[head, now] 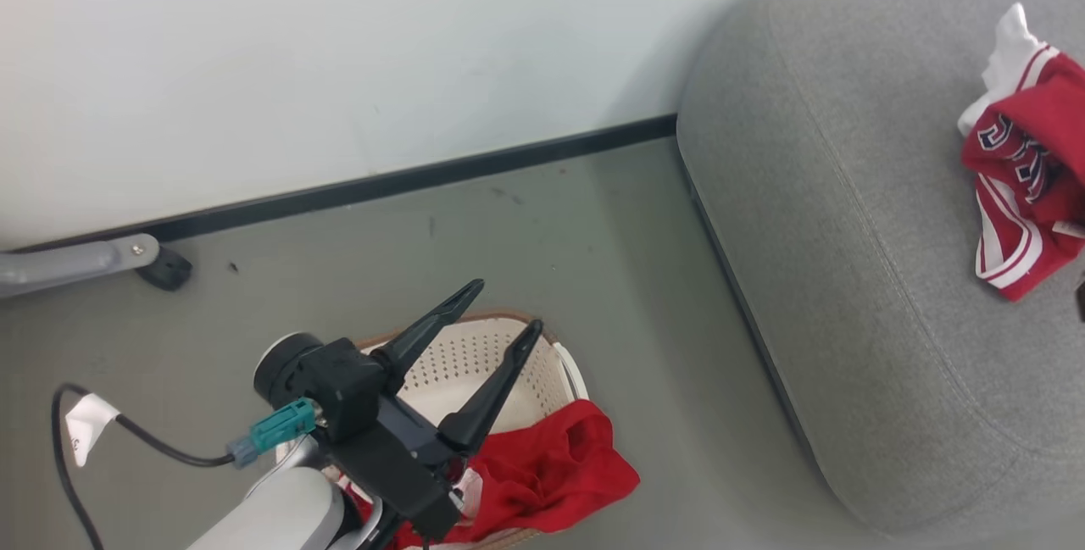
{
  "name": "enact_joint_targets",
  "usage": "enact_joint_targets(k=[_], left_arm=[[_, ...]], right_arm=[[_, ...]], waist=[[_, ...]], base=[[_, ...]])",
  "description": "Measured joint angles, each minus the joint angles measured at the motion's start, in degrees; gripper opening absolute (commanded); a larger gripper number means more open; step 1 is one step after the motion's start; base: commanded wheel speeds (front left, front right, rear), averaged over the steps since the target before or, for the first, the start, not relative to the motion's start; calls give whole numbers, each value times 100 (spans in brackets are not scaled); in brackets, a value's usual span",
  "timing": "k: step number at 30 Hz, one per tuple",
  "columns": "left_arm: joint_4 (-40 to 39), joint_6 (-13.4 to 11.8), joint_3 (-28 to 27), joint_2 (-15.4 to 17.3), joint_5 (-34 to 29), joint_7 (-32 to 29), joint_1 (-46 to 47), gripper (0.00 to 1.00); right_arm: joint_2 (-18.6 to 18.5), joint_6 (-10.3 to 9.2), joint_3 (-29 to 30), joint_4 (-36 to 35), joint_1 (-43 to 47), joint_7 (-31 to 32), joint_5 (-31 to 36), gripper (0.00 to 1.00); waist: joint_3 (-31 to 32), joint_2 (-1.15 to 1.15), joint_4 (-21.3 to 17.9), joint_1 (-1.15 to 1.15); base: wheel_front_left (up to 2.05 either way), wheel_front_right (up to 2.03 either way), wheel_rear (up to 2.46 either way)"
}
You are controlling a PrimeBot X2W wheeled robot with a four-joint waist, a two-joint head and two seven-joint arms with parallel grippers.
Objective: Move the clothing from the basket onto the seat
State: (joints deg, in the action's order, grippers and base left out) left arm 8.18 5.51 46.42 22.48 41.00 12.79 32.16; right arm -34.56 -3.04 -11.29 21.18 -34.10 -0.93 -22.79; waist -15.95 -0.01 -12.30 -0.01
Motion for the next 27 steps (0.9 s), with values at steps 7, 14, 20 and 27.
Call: enact_joint_targets(k=[7,14,20,27], left_arm=[[248,-129,-176,86,191,52,-523,100],[257,-341,-388,144,312,103,-993,100],[253,-560,-632,169,498,121,-1339,100],[249,-847,-976,286,617,151,-1908,100]], right_arm=[[291,13,-166,-339,420,-321,-54,100],[591,35,-211,-738,1034,-586,-258,100],[833,-7,-328,-995,1617,-854,-291,100],[1079,-47,-447,-1224,2171,-1121,-292,100]], waist=[[446,0,227,0],[850,0,458,0],[1075,1,708,1],[1354,1,934,0]], base=[[0,0,0],[0,0,0],[0,0,0],[0,0,0]])
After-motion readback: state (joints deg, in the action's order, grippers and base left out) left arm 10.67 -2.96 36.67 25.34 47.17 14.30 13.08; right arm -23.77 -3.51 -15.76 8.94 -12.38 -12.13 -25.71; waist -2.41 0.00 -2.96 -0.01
